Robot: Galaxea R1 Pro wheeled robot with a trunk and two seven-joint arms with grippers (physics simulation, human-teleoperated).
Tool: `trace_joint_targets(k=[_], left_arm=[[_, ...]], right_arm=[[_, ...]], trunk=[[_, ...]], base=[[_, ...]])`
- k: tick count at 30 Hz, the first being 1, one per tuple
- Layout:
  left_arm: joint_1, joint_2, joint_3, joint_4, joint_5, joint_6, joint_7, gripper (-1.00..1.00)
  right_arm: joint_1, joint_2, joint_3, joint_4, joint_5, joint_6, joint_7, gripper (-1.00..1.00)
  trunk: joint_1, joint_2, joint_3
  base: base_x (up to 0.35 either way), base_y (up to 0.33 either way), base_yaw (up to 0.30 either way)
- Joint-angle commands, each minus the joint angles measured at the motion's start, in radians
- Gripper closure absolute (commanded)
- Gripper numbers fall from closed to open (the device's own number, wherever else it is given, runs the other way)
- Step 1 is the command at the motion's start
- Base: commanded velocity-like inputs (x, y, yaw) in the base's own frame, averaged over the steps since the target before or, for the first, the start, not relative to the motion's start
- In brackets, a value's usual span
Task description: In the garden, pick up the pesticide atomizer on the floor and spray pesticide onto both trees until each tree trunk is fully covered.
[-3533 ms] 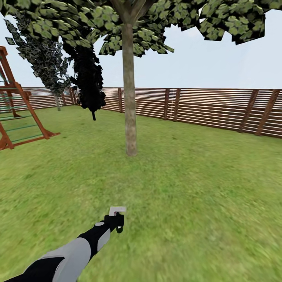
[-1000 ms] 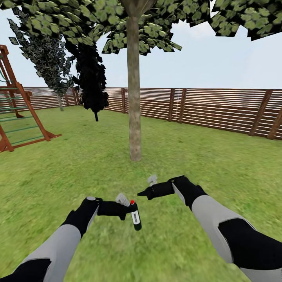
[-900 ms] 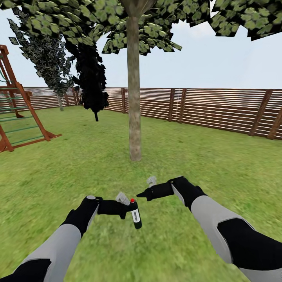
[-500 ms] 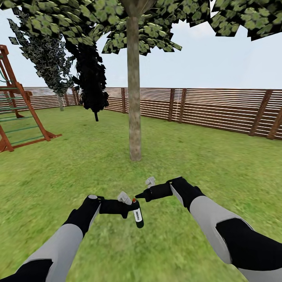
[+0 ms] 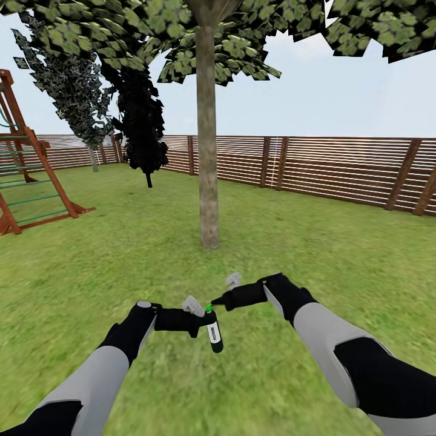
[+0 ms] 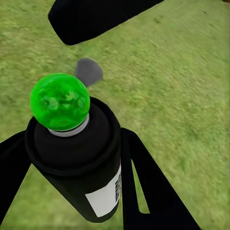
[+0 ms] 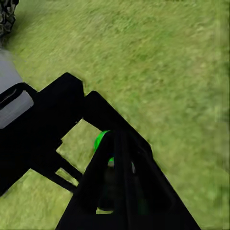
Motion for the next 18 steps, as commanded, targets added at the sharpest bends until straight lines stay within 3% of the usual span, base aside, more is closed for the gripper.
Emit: trace_joint_targets(k=[1, 2, 3, 6, 8, 10, 12, 13, 14, 15, 16, 18], left_arm=[[-0.001, -0.002, 0.009, -0.001, -0.007, 0.010, -0.007, 1.00], [-0.001, -0.001, 0.010, -0.001, -0.007, 0.010, -0.007, 1.00], [-0.001, -0.001, 0.011, 0.000, -0.007, 0.009, -0.006, 1.00], [-0.001, -0.001, 0.014, 0.001, -0.007, 0.009, -0.006, 1.00], [-0.001, 0.000, 0.020, 0.002, -0.008, 0.007, -0.001, 1.00], [-0.001, 0.003, 0.024, 0.006, -0.010, 0.005, 0.002, 1.00], [-0.001, 0.014, 0.025, 0.009, -0.012, 0.005, 0.030, 1.00], [-0.001, 0.030, 0.028, 0.013, -0.012, 0.005, 0.088, 1.00], [-0.001, 0.043, 0.043, 0.024, -0.010, 0.006, 0.188, 1.00], [-0.001, 0.052, 0.076, 0.041, 0.001, 0.006, 0.318, 1.00], [-0.001, 0.057, 0.141, 0.081, 0.032, 0.004, 0.529, 1.00], [-0.001, 0.050, 0.188, 0.144, 0.076, -0.020, 0.744, 1.00]], right_arm=[[-0.002, -0.003, -0.003, -0.005, 0.004, 0.009, -0.017, 1.00], [-0.004, -0.019, -0.005, -0.021, 0.003, 0.010, -0.047, -1.00], [-0.005, -0.050, -0.006, -0.067, 0.001, 0.013, -0.070, -1.00], [-0.006, -0.081, -0.008, -0.094, 0.001, 0.015, -0.090, -1.00], [-0.006, -0.118, -0.033, -0.102, 0.000, 0.014, -0.150, -1.00], [-0.006, -0.165, -0.107, -0.105, 0.001, 0.009, -0.266, -1.00], [-0.005, -0.210, -0.154, -0.104, 0.002, 0.003, -0.410, -1.00], [-0.002, -0.225, -0.167, -0.100, 0.002, -0.005, -0.500, -1.00], [0.005, -0.235, -0.174, -0.088, 0.003, -0.019, -0.599, -1.00], [0.018, -0.241, -0.179, -0.065, 0.003, -0.037, -0.700, -1.00], [0.037, -0.246, -0.183, -0.003, 0.003, -0.082, -0.825, -1.00], [0.055, -0.248, -0.186, 0.130, 0.003, -0.203, -0.927, -1.00]], trunk=[[0.000, -0.002, -0.002], [0.000, -0.002, -0.002], [0.000, -0.002, -0.002], [0.000, -0.002, -0.002], [0.000, -0.002, -0.002], [0.000, -0.002, -0.002], [0.000, -0.002, -0.002], [0.000, -0.002, -0.002], [0.000, -0.002, -0.002], [0.000, -0.002, -0.002], [0.000, -0.002, -0.002], [0.000, -0.002, -0.002]], base=[[0.000, 0.000, 0.000], [0.000, 0.000, 0.000], [0.000, 0.000, 0.000], [0.000, 0.000, 0.000], [0.000, 0.000, 0.000], [0.000, 0.000, 0.000], [0.000, 0.000, 0.000], [0.000, 0.000, 0.000], [0.000, 0.000, 0.000], [0.000, 0.000, 0.000], [0.000, 0.000, 0.000], [0.005, 0.000, 0.000]])
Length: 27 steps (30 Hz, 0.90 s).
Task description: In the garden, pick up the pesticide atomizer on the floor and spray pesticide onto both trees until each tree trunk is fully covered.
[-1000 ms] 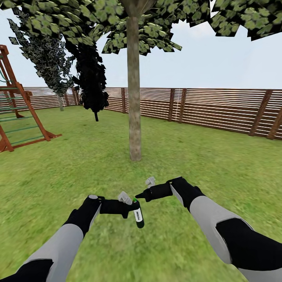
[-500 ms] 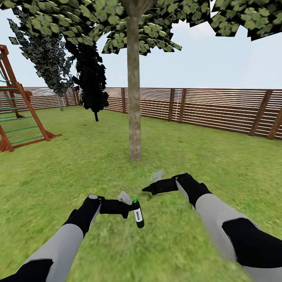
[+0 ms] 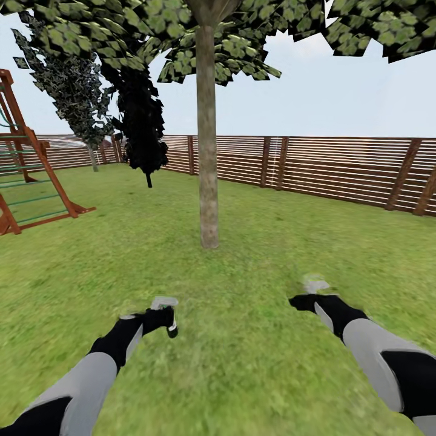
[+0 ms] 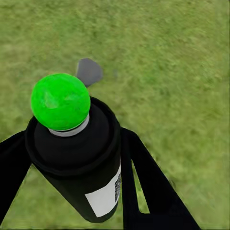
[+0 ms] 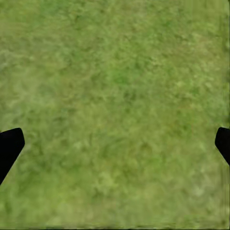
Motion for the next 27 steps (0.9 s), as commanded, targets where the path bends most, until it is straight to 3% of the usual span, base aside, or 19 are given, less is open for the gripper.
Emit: trace_joint_targets(k=[1, 3, 4, 6, 11, 21, 27], left_arm=[[-0.001, -0.011, 0.025, 0.032, 0.024, -0.043, 0.078, 1.00], [-0.001, -0.023, 0.033, 0.051, 0.038, -0.085, 0.121, 1.00], [-0.001, -0.036, 0.037, 0.063, 0.047, -0.113, 0.147, 1.00], [-0.001, -0.053, 0.041, 0.072, 0.050, -0.128, 0.157, 1.00], [-0.001, -0.068, 0.041, 0.100, 0.048, -0.136, 0.163, 1.00], [-0.001, -0.071, 0.040, 0.108, 0.049, -0.135, 0.166, 1.00], [-0.001, -0.072, 0.040, 0.109, 0.052, -0.137, 0.165, 1.00]], right_arm=[[0.009, 0.000, 0.001, 0.107, 0.003, -0.100, -0.037, -1.00], [0.059, 0.000, 0.001, 0.160, 0.002, -0.179, -0.058, -1.00], [0.115, 0.000, 0.000, 0.192, 0.001, -0.245, -0.071, -1.00], [0.144, 0.003, 0.000, 0.206, 0.000, -0.278, -0.076, -1.00], [0.172, 0.008, -0.001, 0.216, -0.001, -0.300, -0.078, -1.00], [0.216, 0.025, 0.000, 0.217, -0.002, -0.366, -0.074, -1.00], [0.229, 0.059, -0.001, 0.218, -0.002, -0.367, -0.073, -1.00]], trunk=[[0.000, -0.002, -0.001], [0.000, -0.002, -0.001], [0.000, -0.002, -0.001], [0.000, -0.002, -0.001], [0.000, -0.002, -0.001], [0.000, -0.002, -0.001], [0.000, -0.002, -0.001]], base=[[0.131, 0.000, 0.000], [0.224, 0.000, 0.000], [0.304, 0.000, 0.000], [0.326, 0.000, 0.000], [0.344, 0.000, 0.000], [0.350, 0.000, 0.000], [0.350, 0.000, 0.000]])
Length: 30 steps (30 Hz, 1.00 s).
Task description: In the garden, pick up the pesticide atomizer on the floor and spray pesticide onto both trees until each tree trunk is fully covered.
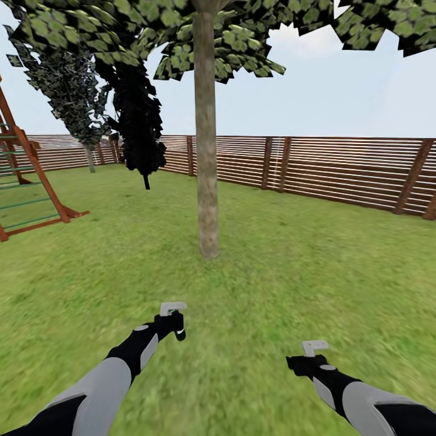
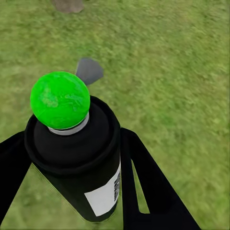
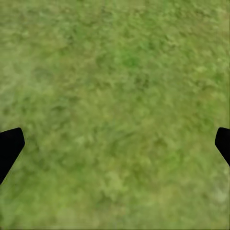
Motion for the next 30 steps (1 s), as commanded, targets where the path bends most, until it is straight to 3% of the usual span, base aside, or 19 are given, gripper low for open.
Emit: trace_joint_targets(k=[1, 2, 5, 10, 23, 30], left_arm=[[-0.001, -0.004, 0.009, -0.002, -0.009, 0.003, -0.006, 1.00], [-0.001, -0.024, 0.009, -0.001, -0.010, 0.001, -0.006, 1.00], [-0.001, -0.032, 0.009, -0.002, -0.010, 0.002, -0.006, 1.00], [-0.001, -0.035, 0.009, -0.003, -0.009, 0.003, -0.004, 1.00], [-0.001, -0.051, 0.011, -0.001, -0.011, 0.002, 0.152, 1.00], [-0.001, -0.072, 0.009, 0.022, -0.009, -0.001, 0.169, 1.00]], right_arm=[[0.000, 0.001, 0.002, 0.005, 0.004, -0.008, 0.002, -1.00], [0.006, 0.004, 0.002, 0.005, 0.004, -0.008, 0.002, -1.00], [0.017, 0.011, 0.003, 0.005, 0.004, -0.008, 0.003, -1.00], [0.048, 0.068, 0.002, 0.004, 0.009, -0.009, -0.002, -1.00], [0.051, 0.075, 0.002, 0.005, 0.004, -0.010, -0.006, -1.00], [0.053, 0.075, 0.002, 0.005, 0.004, -0.011, -0.006, -1.00]], trunk=[[0.001, -0.002, -0.002], [0.001, -0.002, -0.002], [0.001, -0.002, -0.002], [0.001, -0.002, -0.002], [0.001, -0.002, -0.002], [0.001, -0.002, -0.002]], base=[[0.347, 0.000, 0.000], [0.348, 0.000, 0.000], [0.349, 0.000, 0.000], [0.350, 0.000, 0.000], [0.350, 0.000, 0.000], [0.350, -0.012, 0.000]])
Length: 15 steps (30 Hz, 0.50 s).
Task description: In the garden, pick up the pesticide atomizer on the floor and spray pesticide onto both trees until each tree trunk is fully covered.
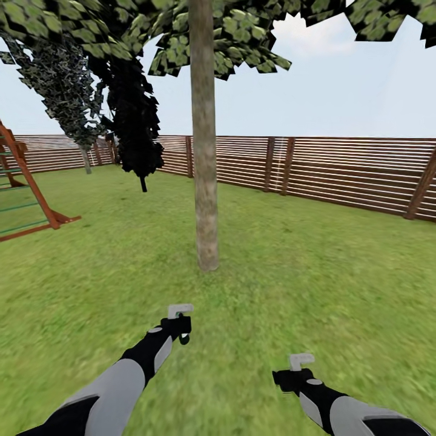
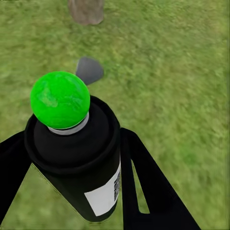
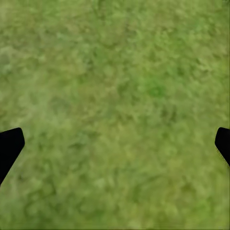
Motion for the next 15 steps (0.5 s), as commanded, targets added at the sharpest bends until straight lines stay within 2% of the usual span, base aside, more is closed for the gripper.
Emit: trace_joint_targets(k=[1, 4, 9, 11, 13, 15], left_arm=[[-0.001, -0.001, 0.008, -0.002, -0.010, 0.003, -0.005, 1.00], [-0.001, -0.001, -0.001, -0.009, -0.011, 0.003, -0.001, 1.00], [-0.001, -0.001, -0.008, -0.127, -0.011, 0.023, 0.011, 1.00], [-0.001, -0.001, -0.009, -0.169, -0.011, 0.050, 0.011, 1.00], [-0.001, -0.001, -0.008, -0.256, -0.012, 0.111, 0.012, 1.00], [-0.001, -0.001, -0.007, -0.278, -0.010, 0.126, 0.010, 1.00]], right_arm=[[-0.002, 0.000, 0.002, 0.005, 0.004, -0.007, 0.001, -1.00], [-0.002, 0.000, 0.002, 0.004, 0.004, -0.007, 0.001, -1.00], [-0.002, 0.000, 0.002, 0.005, 0.004, -0.007, 0.001, -1.00], [-0.002, 0.000, 0.002, 0.005, 0.004, -0.007, 0.001, -1.00], [-0.002, -0.002, 0.002, 0.004, 0.004, -0.007, 0.001, -1.00], [0.000, -0.005, 0.001, 0.003, 0.006, -0.005, 0.001, -1.00]], trunk=[[0.001, -0.001, -0.002], [0.001, -0.001, -0.002], [0.001, -0.001, -0.002], [0.001, -0.001, -0.002], [0.001, -0.001, -0.002], [0.001, -0.001, -0.002]], base=[[0.350, -0.058, 0.000], [0.350, -0.078, 0.000], [0.350, -0.089, 0.000], [0.350, -0.091, 0.000], [0.350, -0.091, 0.000], [0.350, -0.091, 0.000]])
